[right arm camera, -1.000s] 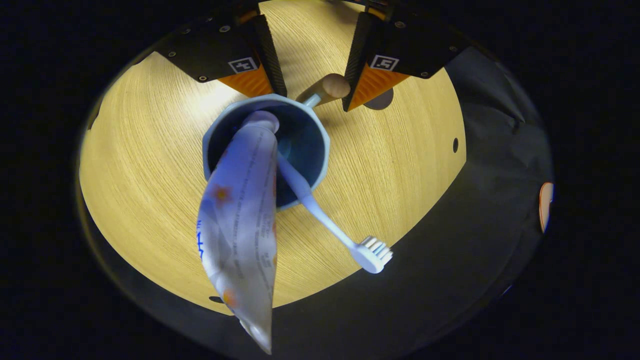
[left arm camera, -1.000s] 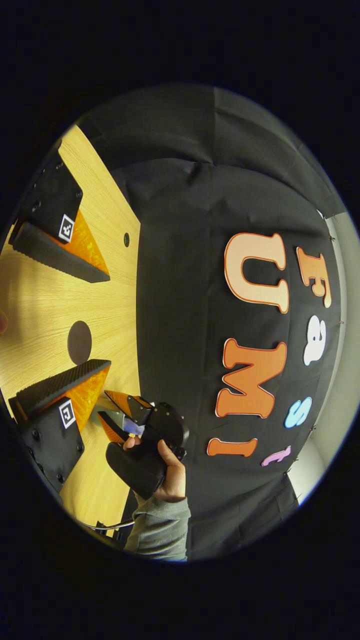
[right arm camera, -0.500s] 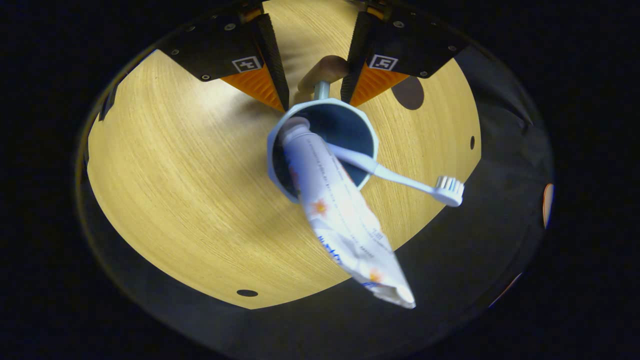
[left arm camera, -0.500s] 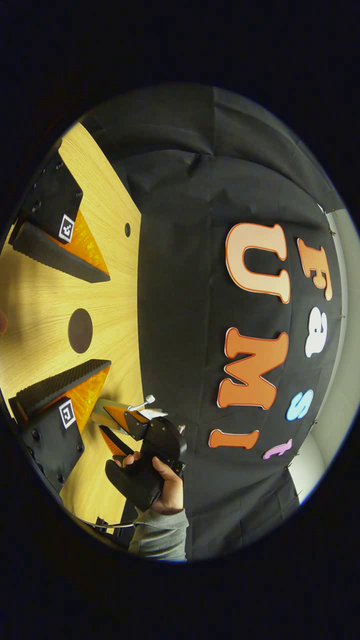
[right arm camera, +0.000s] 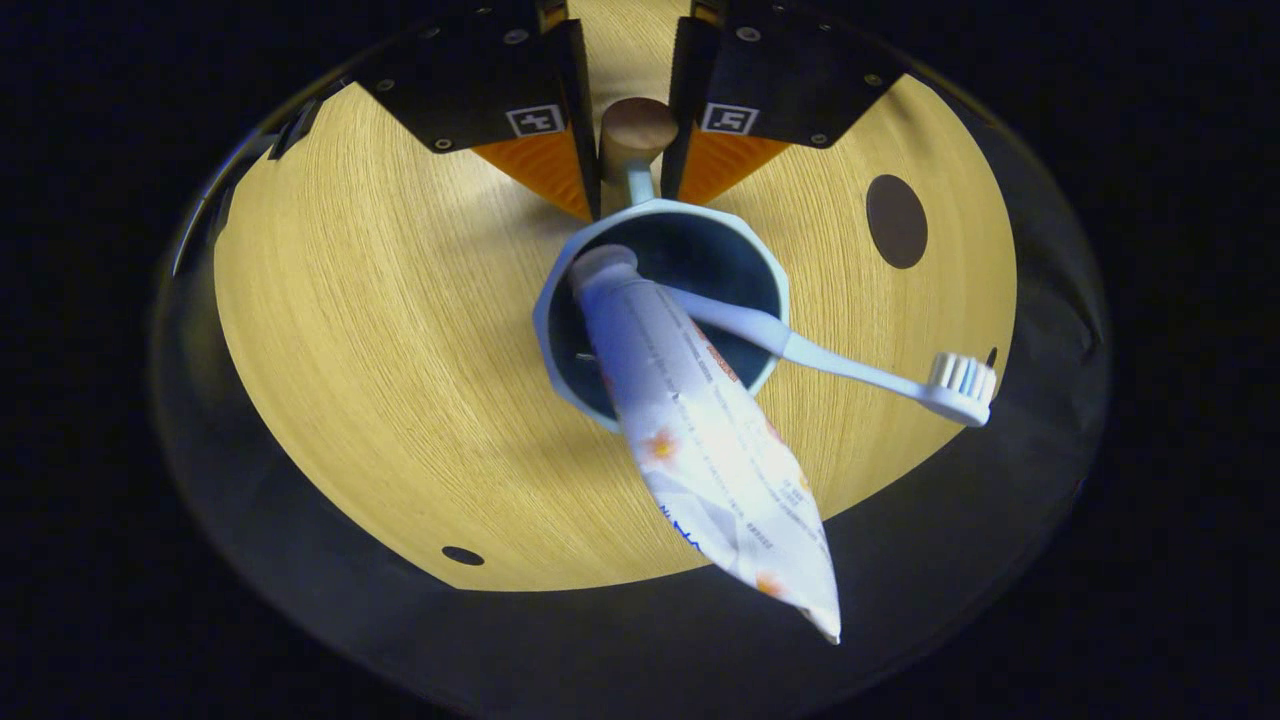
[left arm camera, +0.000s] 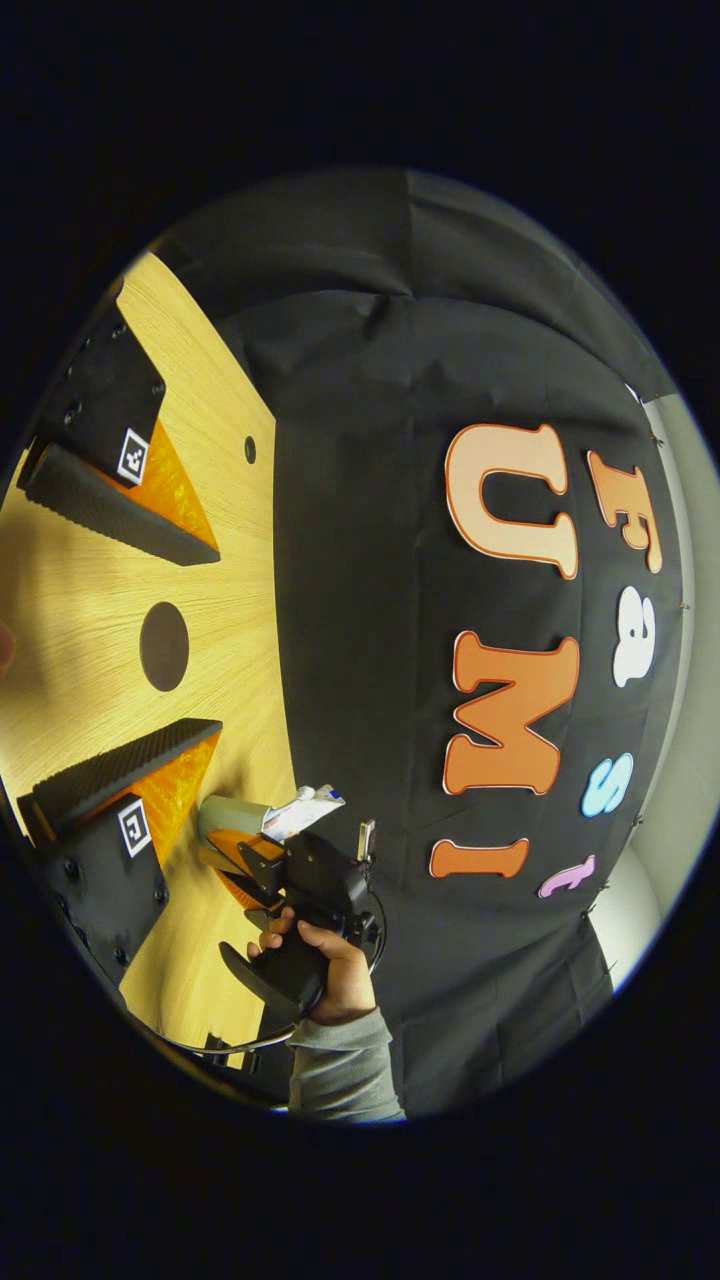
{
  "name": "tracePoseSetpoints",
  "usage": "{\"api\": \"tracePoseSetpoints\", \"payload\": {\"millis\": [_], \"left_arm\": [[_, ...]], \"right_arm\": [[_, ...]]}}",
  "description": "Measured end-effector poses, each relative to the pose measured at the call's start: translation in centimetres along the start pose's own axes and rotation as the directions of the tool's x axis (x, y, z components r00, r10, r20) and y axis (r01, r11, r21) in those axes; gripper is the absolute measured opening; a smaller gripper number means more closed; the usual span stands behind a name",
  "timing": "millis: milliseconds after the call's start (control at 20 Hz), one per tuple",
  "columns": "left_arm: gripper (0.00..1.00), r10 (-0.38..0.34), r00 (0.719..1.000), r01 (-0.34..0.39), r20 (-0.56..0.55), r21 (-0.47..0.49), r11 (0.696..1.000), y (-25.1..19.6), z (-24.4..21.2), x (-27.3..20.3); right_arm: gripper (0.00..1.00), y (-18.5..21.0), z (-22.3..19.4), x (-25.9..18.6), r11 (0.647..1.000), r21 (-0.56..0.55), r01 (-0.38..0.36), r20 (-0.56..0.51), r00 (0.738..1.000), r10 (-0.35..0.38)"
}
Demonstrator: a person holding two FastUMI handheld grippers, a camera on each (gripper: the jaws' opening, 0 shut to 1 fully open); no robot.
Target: Put the toothbrush and toothpaste on the desktop into the cup, then pick up the cup and place it on the coaster on the desktop.
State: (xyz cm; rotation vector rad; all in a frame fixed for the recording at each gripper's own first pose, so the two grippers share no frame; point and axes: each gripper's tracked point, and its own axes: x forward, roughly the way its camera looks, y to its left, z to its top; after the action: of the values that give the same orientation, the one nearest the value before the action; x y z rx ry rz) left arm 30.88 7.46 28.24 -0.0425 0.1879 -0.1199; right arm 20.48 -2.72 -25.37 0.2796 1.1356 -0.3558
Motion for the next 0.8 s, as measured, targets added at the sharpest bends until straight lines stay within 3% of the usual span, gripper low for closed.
{"api": "tracePoseSetpoints", "payload": {"millis": [50, 500, 550, 600, 800], "left_arm": [[0.98, 0.002, 1.0, -0.002, -0.001, 0.002, 1.0, 0.1, 0.0, -0.1], [0.98, 0.019, 1.0, -0.019, -0.021, -0.006, 1.0, 1.0, -0.6, -0.6], [0.98, 0.02, 1.0, -0.02, -0.021, -0.007, 1.0, 1.0, -0.7, -0.7], [0.98, 0.019, 1.0, -0.019, -0.021, -0.007, 1.0, 1.0, -0.6, -0.8], [0.98, 0.034, 0.999, -0.034, -0.015, -0.006, 0.999, 1.5, -0.2, -0.8]], "right_arm": [[0.34, 0.0, 0.2, -0.1, 1.0, -0.024, 0.006, 0.009, 1.0, -0.006], [0.25, 0.4, 0.5, -0.2, 0.994, -0.111, 0.02, 0.066, 0.998, -0.012], [0.2, 0.3, 0.6, -0.2, 0.993, -0.12, 0.017, 0.072, 0.997, -0.008], [0.25, 0.3, 0.5, -0.2, 0.992, -0.123, 0.018, 0.074, 0.997, -0.009], [0.24, 0.4, 0.8, -0.1, 0.99, -0.143, -0.014, 0.074, 0.997, 0.025]]}}
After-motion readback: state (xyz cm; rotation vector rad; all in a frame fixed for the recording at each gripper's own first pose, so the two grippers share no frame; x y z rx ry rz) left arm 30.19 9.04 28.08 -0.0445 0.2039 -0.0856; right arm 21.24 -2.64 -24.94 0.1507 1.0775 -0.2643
